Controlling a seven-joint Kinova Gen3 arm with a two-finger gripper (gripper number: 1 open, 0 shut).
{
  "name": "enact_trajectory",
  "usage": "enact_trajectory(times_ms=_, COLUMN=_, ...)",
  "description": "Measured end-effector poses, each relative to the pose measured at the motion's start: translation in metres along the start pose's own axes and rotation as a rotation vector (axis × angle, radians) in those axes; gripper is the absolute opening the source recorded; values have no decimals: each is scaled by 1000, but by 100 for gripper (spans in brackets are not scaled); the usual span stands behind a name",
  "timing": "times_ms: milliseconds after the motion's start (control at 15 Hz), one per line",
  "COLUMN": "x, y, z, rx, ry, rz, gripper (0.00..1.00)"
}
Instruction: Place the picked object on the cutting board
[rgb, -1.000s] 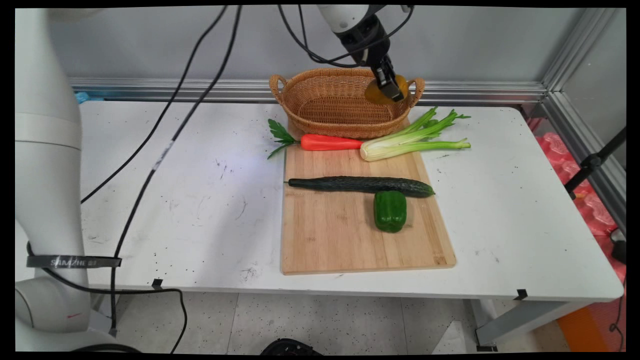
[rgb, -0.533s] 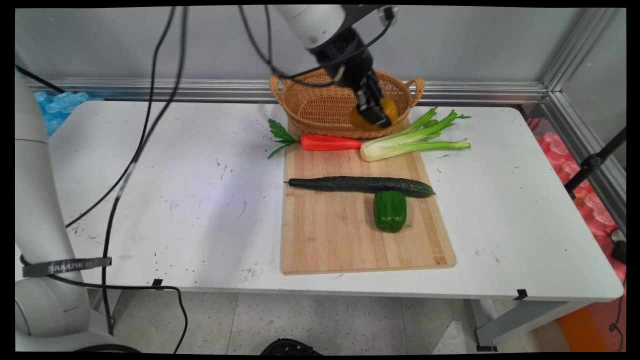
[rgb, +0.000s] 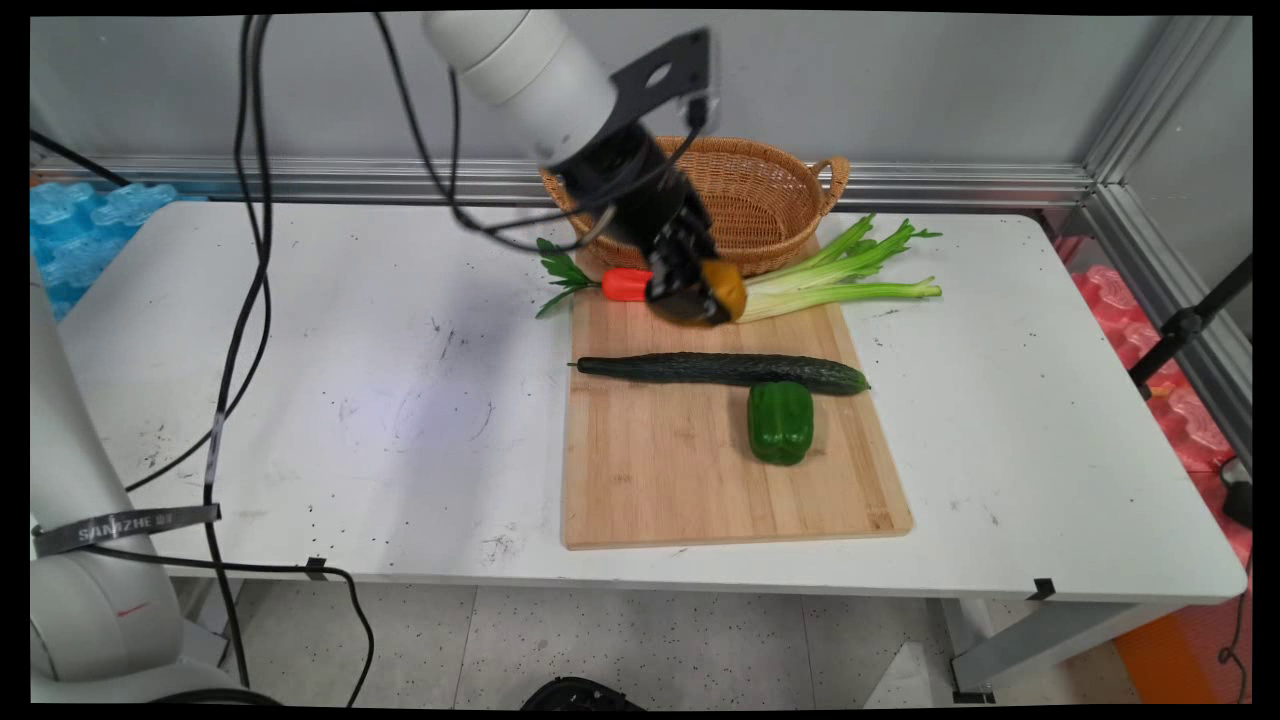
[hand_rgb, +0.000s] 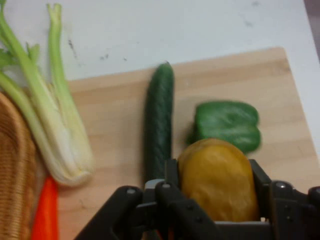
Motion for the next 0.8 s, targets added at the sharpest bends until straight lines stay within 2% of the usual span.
enact_trajectory(times_ms=267, x=-29, y=23, z=13, rx=4, ry=-4, rz=49, gripper=0)
enact_trajectory(times_ms=800, x=-67, y=47, z=52, rx=13, ry=-8, rz=111, gripper=0)
